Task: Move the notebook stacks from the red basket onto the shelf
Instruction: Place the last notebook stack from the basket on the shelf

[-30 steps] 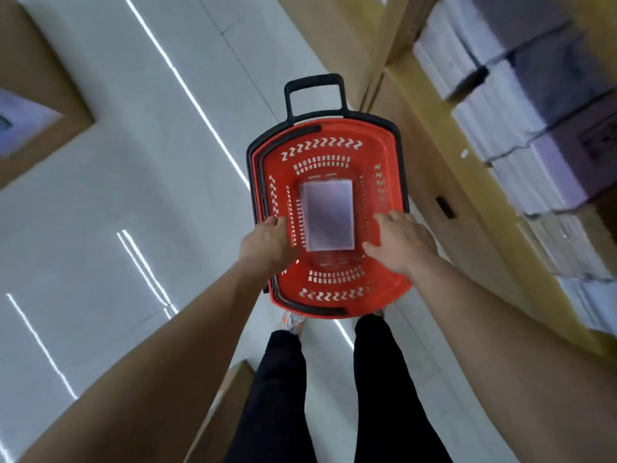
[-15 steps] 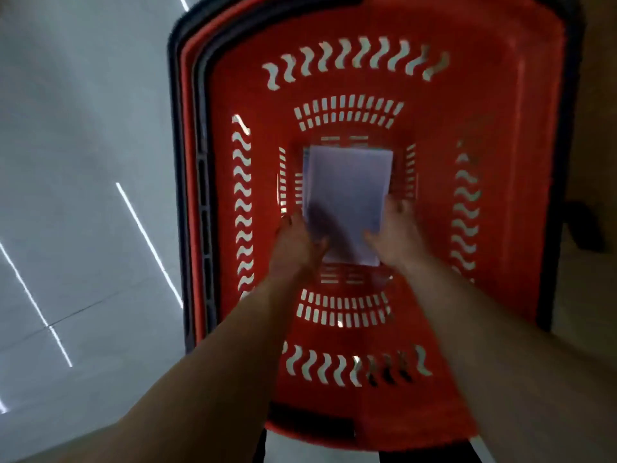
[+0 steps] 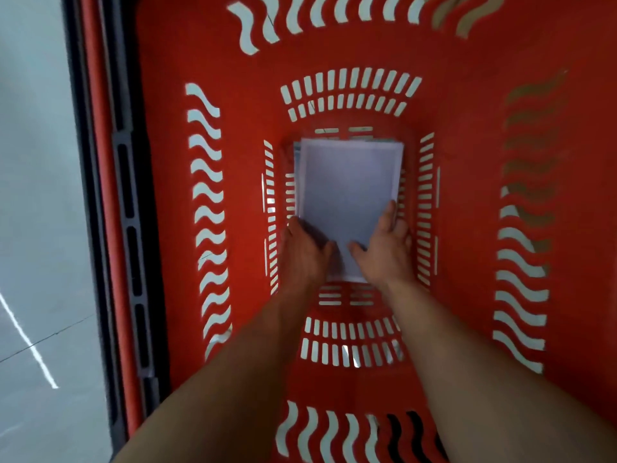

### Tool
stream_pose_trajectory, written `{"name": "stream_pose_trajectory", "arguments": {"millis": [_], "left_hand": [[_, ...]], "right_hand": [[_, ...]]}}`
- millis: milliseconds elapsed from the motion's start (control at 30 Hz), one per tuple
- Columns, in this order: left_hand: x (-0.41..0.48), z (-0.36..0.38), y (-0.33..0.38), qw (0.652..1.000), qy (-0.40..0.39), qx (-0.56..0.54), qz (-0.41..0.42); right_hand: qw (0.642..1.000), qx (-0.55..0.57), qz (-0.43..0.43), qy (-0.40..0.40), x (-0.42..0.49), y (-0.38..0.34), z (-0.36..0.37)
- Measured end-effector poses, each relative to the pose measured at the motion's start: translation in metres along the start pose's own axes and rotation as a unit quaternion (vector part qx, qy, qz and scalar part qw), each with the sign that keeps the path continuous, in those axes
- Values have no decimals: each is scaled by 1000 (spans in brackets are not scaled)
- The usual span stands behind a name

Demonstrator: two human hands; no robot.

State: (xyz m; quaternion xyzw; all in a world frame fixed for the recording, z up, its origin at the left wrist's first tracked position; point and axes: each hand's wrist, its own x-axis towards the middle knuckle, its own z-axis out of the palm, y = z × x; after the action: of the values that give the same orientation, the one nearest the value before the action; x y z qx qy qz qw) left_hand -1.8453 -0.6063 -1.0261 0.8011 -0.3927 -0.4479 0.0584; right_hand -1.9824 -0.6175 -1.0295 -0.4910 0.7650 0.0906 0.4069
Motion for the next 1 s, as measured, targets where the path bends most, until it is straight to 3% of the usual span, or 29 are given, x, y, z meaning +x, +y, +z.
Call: {"name": "stream_pose_trajectory", "arguments": {"millis": [200, 367, 533, 633, 800, 1000], "left_hand": [[13, -7, 2, 1000, 9, 5, -10], [3, -18, -2, 996, -30, -79, -2], [-19, -46, 21, 999, -14, -4, 48], [-56, -89, 49, 994, -24, 31, 97], [-141, -193, 89, 994, -14, 17, 106], [-214, -300, 95, 998, 43, -10, 49]], "right_hand": [[1000, 0, -14, 5, 2, 2, 2], [1000, 21, -9, -14, -6, 1, 5], [997, 71, 10, -15, -25, -9, -4], [992, 124, 11, -15, -60, -23, -30], [973, 230, -20, -9, -132, -45, -86], [939, 341, -9, -42, -233, -117, -150]]}}
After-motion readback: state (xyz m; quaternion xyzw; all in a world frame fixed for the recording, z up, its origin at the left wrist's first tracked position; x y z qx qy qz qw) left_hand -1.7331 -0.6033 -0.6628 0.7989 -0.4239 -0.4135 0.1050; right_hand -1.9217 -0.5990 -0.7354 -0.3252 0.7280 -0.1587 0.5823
